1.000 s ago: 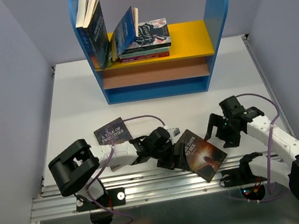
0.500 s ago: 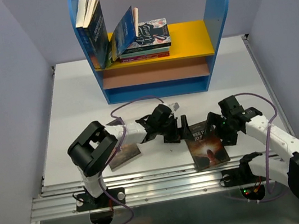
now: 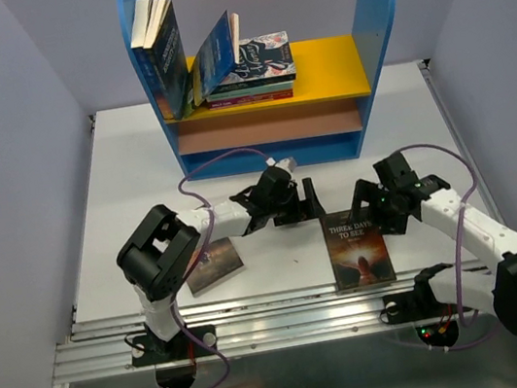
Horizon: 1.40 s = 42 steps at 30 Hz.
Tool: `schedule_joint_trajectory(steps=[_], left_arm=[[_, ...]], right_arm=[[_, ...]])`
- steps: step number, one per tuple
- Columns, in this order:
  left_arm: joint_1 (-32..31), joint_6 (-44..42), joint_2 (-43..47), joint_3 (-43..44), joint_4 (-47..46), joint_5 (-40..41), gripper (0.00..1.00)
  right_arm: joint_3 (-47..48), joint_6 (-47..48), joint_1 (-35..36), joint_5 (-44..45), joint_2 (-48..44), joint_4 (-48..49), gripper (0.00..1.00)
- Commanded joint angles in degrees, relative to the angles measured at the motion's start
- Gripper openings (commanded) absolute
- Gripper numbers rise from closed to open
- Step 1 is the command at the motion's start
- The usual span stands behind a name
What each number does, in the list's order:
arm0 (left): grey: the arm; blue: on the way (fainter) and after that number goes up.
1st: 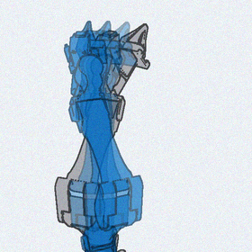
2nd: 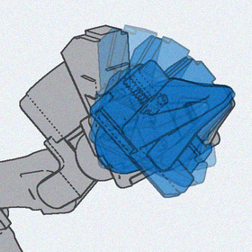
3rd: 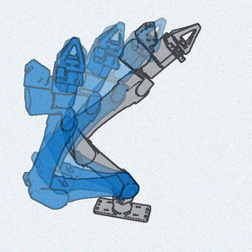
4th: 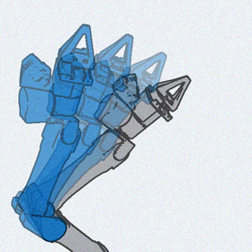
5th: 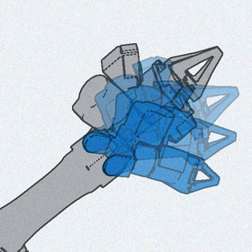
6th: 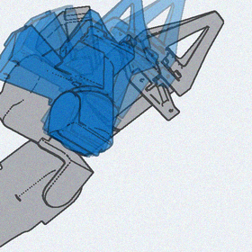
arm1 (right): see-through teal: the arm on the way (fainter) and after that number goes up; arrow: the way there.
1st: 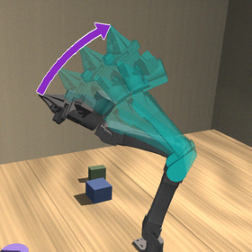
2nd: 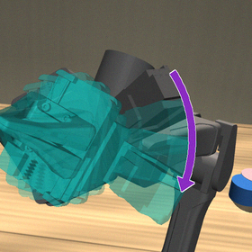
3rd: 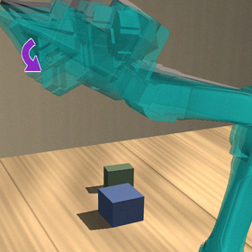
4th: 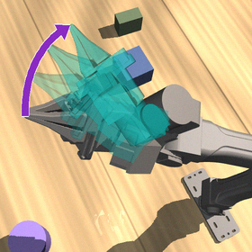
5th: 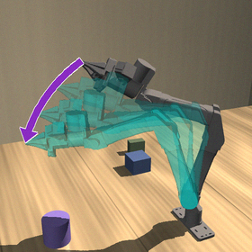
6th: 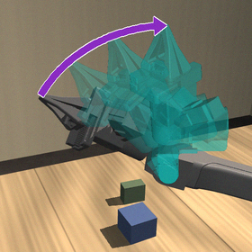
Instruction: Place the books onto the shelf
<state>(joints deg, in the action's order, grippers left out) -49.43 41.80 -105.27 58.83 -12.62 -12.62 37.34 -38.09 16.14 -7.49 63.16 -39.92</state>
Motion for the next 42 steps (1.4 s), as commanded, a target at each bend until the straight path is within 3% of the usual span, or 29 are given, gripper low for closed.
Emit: schedule_joint_trajectory(steps=[1,14,22,25,27,30,32,35,38,42], left_arm=[[-0.93,-0.58,7.88,-4.76,0.76,1.11,0.96],[-5.76,1.62,5.08,-3.64,0.76,-1.53,0.99],[-6.47,0.65,0.96,0.05,2.69,-3.11,0.94],[-6.38,0.04,-0.28,1.20,4.27,-3.02,0.88],[-6.47,-0.05,-0.98,2.60,6.55,-2.24,0.76],[-6.56,0.03,-3.18,4.89,10.51,-0.39,0.71],[-6.56,0.47,-4.41,5.50,11.48,-0.30,0.62],[-6.47,1.00,-6.17,6.99,14.27,0.40,0.58],[-6.56,1.35,-8.28,8.67,17.01,0.93,0.41],[-6.56,1.53,-9.07,9.37,17.98,1.02,0.29]], right_arm=[[3.09,1.61,-0.75,8.00,-0.23,0.72,1.00],[-2.45,2.05,-4.63,7.93,0.30,3.18,1.00],[-5.61,-0.14,-4.63,-2.35,1.71,7.05,1.00],[-6.67,-0.85,-4.63,-3.41,0.74,7.93,1.00],[-6.93,-1.11,-4.63,-4.99,-0.05,7.84,1.00],[-7.72,-2.25,-4.63,-7.53,-1.54,8.46,1.00],[-9.29,-3.65,-4.63,-9.64,-2.50,9.94,1.00],[-11.32,-6.29,-4.63,-14.65,-3.82,13.54,1.00],[-12.29,-7.88,-4.63,-19.22,-4.53,16.27,1.00],[-11.16,-9.02,-4.63,-26.42,-5.58,19.87,1.00]])
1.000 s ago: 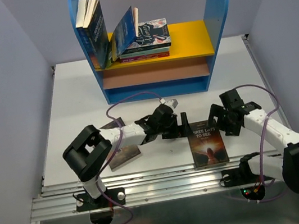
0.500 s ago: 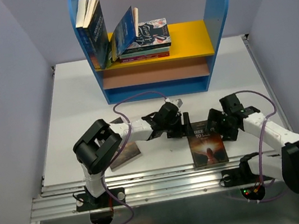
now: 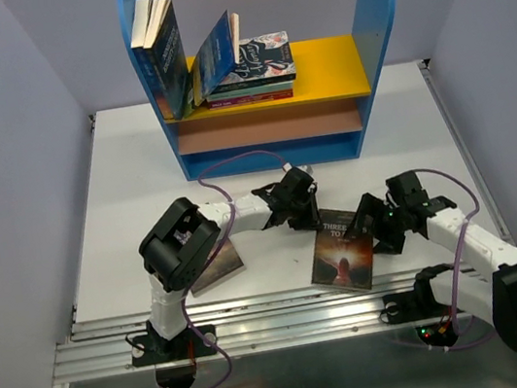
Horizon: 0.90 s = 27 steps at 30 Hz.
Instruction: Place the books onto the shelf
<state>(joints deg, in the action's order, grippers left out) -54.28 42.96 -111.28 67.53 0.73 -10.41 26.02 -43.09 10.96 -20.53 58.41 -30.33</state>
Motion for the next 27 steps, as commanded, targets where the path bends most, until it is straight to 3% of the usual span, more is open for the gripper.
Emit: schedule_joint_trajectory(steps=[1,14,19,27], left_arm=[[-1.79,0.46,-3.06,0.76,4.80,-0.93,0.27],[-2.58,0.98,-2.53,1.03,6.65,1.45,0.24],[-2.50,1.16,-2.27,0.94,6.91,1.89,0.24],[-2.58,1.43,-2.79,1.20,7.18,1.80,0.24]], right_arm=[[0.43,-4.54,0.55,-14.09,-1.11,11.07,1.00],[6.41,-8.24,0.55,-11.99,-5.06,14.68,1.00],[4.83,-6.13,0.55,-8.65,-3.83,11.88,0.94],[7.29,1.78,0.55,-4.60,-3.04,4.05,0.56]])
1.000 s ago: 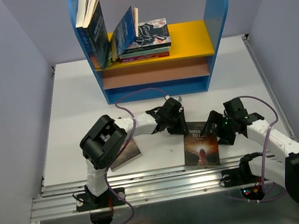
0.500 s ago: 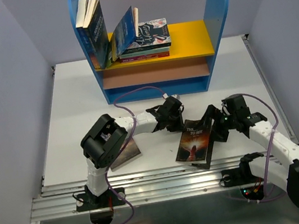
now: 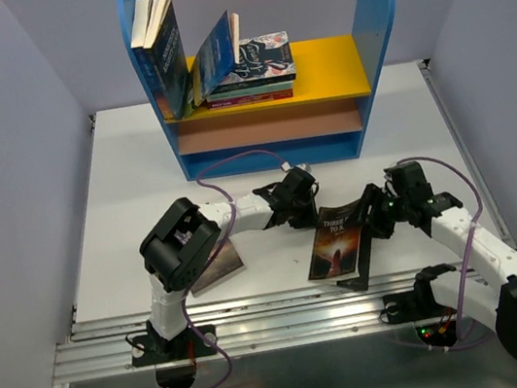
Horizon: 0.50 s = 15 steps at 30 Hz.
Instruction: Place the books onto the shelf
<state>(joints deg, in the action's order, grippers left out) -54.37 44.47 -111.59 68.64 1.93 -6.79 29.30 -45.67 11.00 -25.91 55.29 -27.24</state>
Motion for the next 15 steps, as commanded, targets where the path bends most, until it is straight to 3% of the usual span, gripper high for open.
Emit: schedule_joint_trajectory(steps=[1,2,9,15], left_arm=[[-2.41,-0.08,-2.49,0.09,5.98,-1.83,0.24],[-2.50,-0.08,-2.67,0.26,6.06,-1.91,0.24],[-2.41,-0.08,-2.32,0.00,6.06,-1.74,0.24],[-2.50,-0.17,-2.40,0.26,6.15,-1.74,0.24]], right_arm=[[4.10,4.36,0.51,0.43,0.17,0.88,0.52],[4.01,5.06,0.51,0.08,0.26,0.70,0.43],[4.45,11.56,0.51,-1.77,1.67,-0.97,0.20],[5.15,15.79,0.51,-6.25,1.32,-0.70,0.12]])
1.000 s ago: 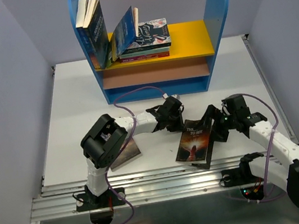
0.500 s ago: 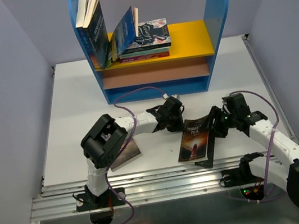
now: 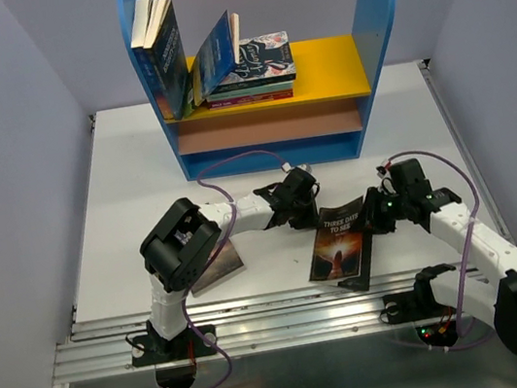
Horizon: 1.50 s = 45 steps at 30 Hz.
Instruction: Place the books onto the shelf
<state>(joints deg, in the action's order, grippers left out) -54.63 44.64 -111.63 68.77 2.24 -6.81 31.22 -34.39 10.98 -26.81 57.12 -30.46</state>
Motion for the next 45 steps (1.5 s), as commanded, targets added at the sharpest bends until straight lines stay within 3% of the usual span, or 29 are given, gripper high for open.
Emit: schedule_joint_trajectory(steps=[1,7,12,13,15,16,20,21,28,30,35,41,43,45], left_arm=[[-2.23,-0.52,-2.36,0.13,5.93,-1.72,0.24],[-0.31,-1.93,0.79,-0.74,6.99,-0.58,0.28],[4.35,-4.30,13.61,-5.48,6.82,3.64,0.34],[5.40,-4.48,15.99,-6.71,6.20,3.91,0.44],[8.30,-5.00,23.80,-10.30,5.06,4.08,0.54],[10.05,-5.27,28.53,-11.54,3.75,3.91,0.67],[11.74,-7.81,39.52,-18.22,-1.70,1.28,0.88],[12.26,-8.43,41.56,-21.11,-6.24,-1.34,0.98],[13.06,-11.33,53.53,-29.39,-22.00,-15.24,0.99],[13.06,-11.68,54.06,-29.92,-23.94,-17.88,0.99],[13.15,-12.56,53.28,-28.43,-21.14,-15.69,0.99],[13.15,-9.93,51.17,-28.17,-27.37,-21.31,0.99],[13.15,-9.58,50.20,-27.20,-28.16,-21.84,0.96],[13.15,-9.14,48.80,-26.41,-29.56,-23.24,0.85]], right_arm=[[4.01,4.77,0.53,-4.84,-0.43,1.99,0.08],[7.62,7.06,0.53,-4.48,-1.83,-0.48,0.08],[10.88,8.46,0.53,-5.53,-4.73,2.67,0.05],[10.88,8.20,0.53,-6.49,-5.52,3.99,0.04],[11.14,7.15,0.53,-7.47,-7.54,7.33,0.04],[11.84,6.54,0.53,-7.73,-7.90,8.30,0.04],[14.03,5.22,0.53,-9.75,-8.96,10.15,0.04],[14.39,4.86,0.53,-11.06,-9.39,10.85,0.04],[17.29,-0.67,0.53,-18.80,-11.77,18.59,0.05],[17.99,-1.81,0.53,-19.86,-12.21,19.82,0.05],[17.91,-4.54,0.53,-22.67,-12.74,22.37,0.06],[15.45,-9.20,0.53,-26.80,-13.26,28.69,0.07],[15.19,-8.94,0.53,-26.63,-13.35,28.79,0.07],[14.92,-8.24,0.53,-26.37,-13.53,28.09,0.08]])
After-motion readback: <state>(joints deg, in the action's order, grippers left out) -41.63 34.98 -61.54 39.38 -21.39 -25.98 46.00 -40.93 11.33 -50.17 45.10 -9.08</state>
